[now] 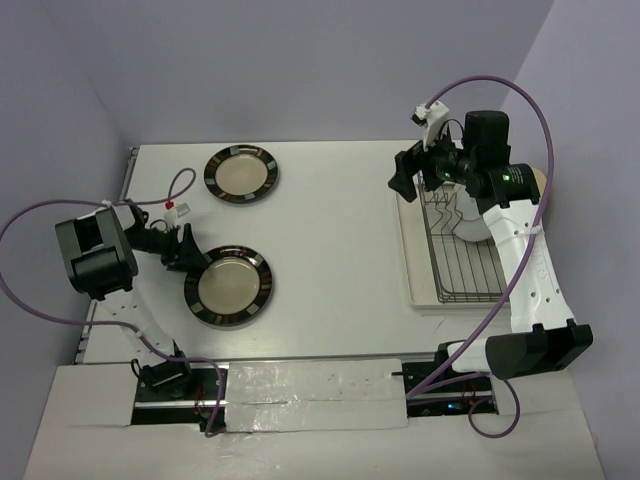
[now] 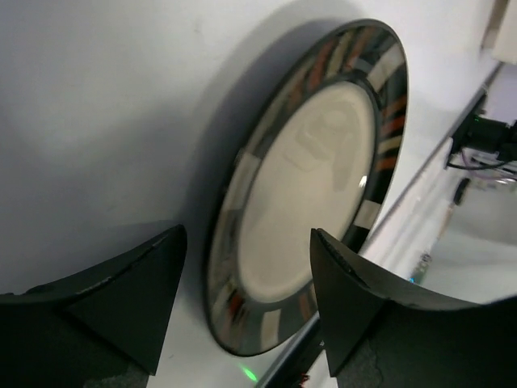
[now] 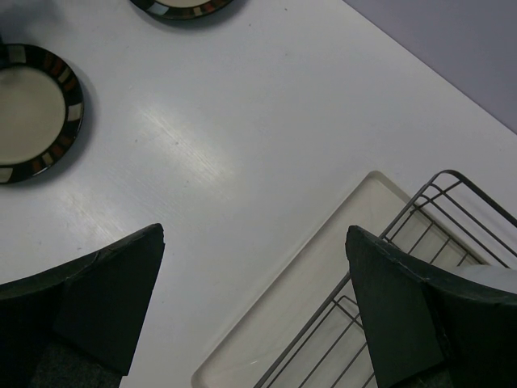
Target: Load the plates into the dish rack
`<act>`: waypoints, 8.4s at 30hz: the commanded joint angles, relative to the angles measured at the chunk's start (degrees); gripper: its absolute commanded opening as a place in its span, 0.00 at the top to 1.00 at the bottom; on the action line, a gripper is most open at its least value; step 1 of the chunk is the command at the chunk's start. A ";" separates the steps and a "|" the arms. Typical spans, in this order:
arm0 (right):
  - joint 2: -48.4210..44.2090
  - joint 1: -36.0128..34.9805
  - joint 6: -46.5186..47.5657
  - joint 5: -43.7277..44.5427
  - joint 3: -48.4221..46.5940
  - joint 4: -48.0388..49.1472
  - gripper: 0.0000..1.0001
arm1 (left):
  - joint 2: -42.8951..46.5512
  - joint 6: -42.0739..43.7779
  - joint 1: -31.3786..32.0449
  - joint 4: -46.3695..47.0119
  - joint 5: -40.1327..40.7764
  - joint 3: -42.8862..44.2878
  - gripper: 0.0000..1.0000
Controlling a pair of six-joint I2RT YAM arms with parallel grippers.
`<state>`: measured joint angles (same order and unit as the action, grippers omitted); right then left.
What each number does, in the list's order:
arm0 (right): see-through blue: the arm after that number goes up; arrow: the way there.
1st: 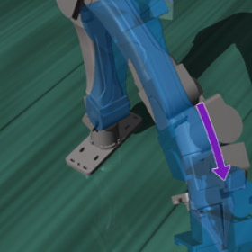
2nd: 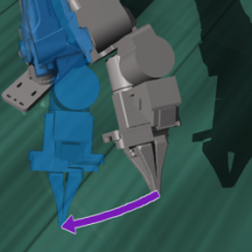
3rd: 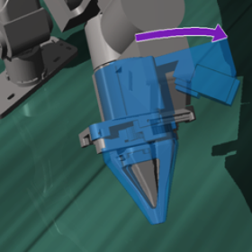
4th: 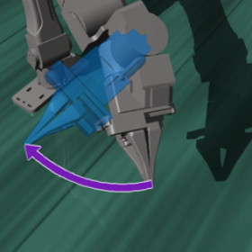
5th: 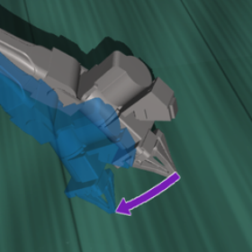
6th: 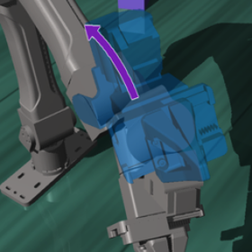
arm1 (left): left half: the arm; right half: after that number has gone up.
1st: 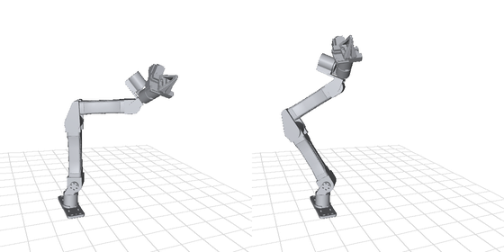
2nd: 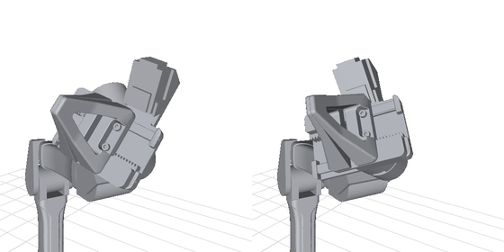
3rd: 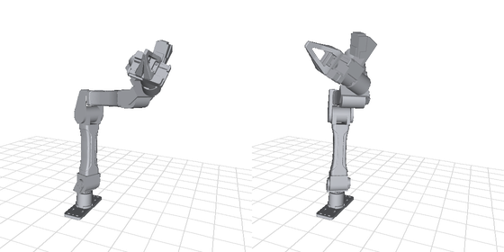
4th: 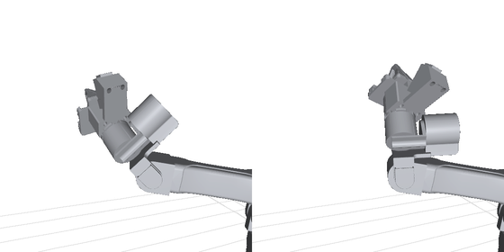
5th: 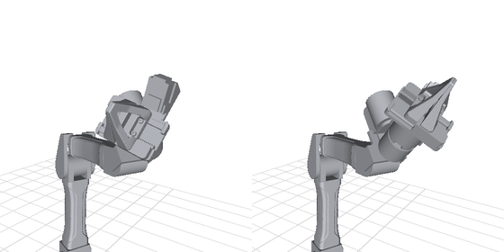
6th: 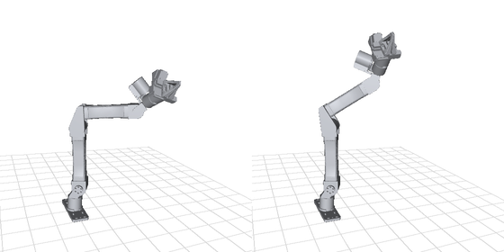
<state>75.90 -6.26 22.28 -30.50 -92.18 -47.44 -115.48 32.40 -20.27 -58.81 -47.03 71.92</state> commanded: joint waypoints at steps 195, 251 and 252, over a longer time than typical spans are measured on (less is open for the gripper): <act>2.68 25.08 -3.65 14.25 -11.96 6.40 0.00 | 14.95 -77.83 5.16 71.36 9.76 -15.24 0.08; -22.54 -28.79 34.82 12.48 27.65 18.77 0.00 | 16.32 -88.66 21.31 63.13 -8.25 -7.49 1.00; -23.85 -30.63 36.41 13.01 29.15 19.31 0.00 | 16.86 -88.04 23.24 62.42 -8.95 -7.67 1.00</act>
<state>54.78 -32.34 49.52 -17.63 -66.37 -34.24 -104.97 -57.28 -0.64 4.82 -45.19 63.99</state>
